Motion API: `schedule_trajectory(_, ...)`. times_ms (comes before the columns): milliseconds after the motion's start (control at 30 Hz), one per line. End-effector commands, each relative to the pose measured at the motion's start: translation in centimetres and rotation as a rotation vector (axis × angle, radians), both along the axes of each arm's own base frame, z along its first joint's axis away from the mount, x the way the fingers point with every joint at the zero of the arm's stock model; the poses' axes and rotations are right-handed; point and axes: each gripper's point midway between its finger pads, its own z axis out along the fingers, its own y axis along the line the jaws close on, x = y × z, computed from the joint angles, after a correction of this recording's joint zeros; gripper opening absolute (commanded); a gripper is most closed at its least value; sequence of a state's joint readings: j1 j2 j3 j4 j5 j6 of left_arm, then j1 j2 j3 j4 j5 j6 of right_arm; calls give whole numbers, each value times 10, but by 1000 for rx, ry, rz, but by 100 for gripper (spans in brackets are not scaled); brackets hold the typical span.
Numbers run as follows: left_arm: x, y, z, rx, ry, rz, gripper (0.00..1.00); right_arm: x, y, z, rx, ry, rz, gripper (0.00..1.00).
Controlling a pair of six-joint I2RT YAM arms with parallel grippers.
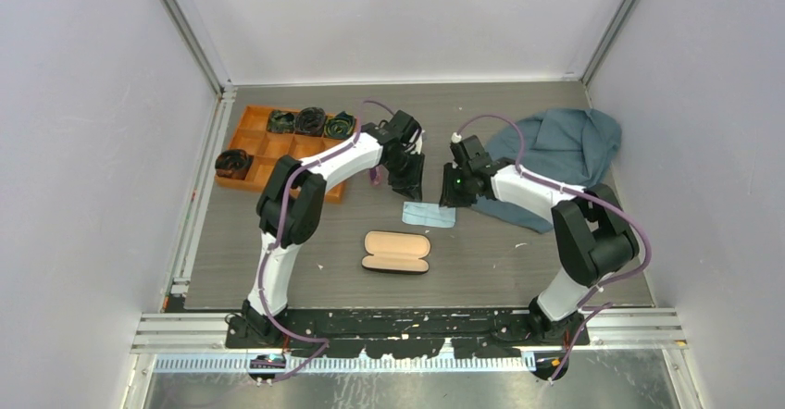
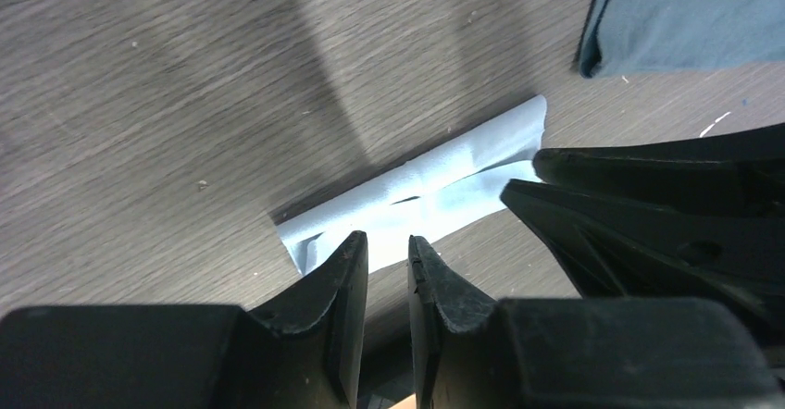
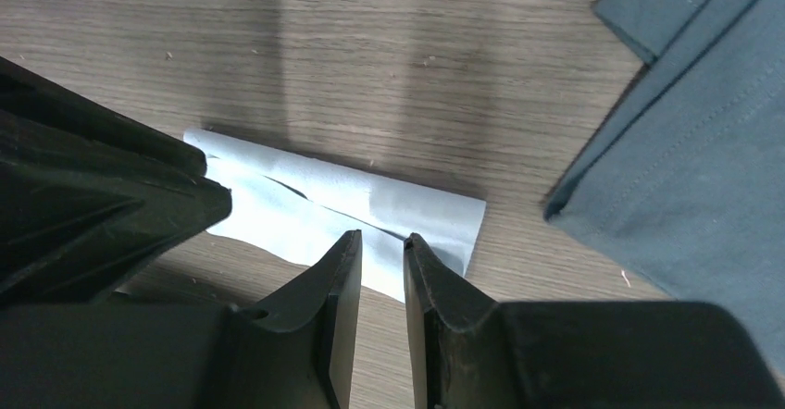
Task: Organize the sunglasses
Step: Adjust the glasses cleaning cloth at the center of the board.
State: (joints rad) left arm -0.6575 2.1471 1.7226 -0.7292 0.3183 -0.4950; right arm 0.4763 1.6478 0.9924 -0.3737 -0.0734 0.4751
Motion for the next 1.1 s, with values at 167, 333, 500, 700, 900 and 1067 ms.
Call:
schedule_trajectory(167, 1, -21, 19, -117, 26, -11, 24, 12, 24, 1, 89, 6, 10, 29)
schedule_trajectory(333, -4, -17, 18, -99, 47, -21, 23, 14, 27, 0, 98, 9, 8, 29)
schedule_trajectory(500, -8, -16, 8, -88, 75, -37, 23, 17, 26, -3, 89, 10, 3, 29)
schedule_trajectory(700, 4, -16, 0, -77, 63, -23, 23, 15, 25, -6, 82, 15, 2, 29)
schedule_trajectory(900, 10, -15, 0, -70, 57, -25, 22, 14, 23, -6, 73, 9, -2, 29)
schedule_trajectory(1067, 14, -13, -3, -52, 60, -27, 21, 14, 21, -2, 70, 1, -4, 29)
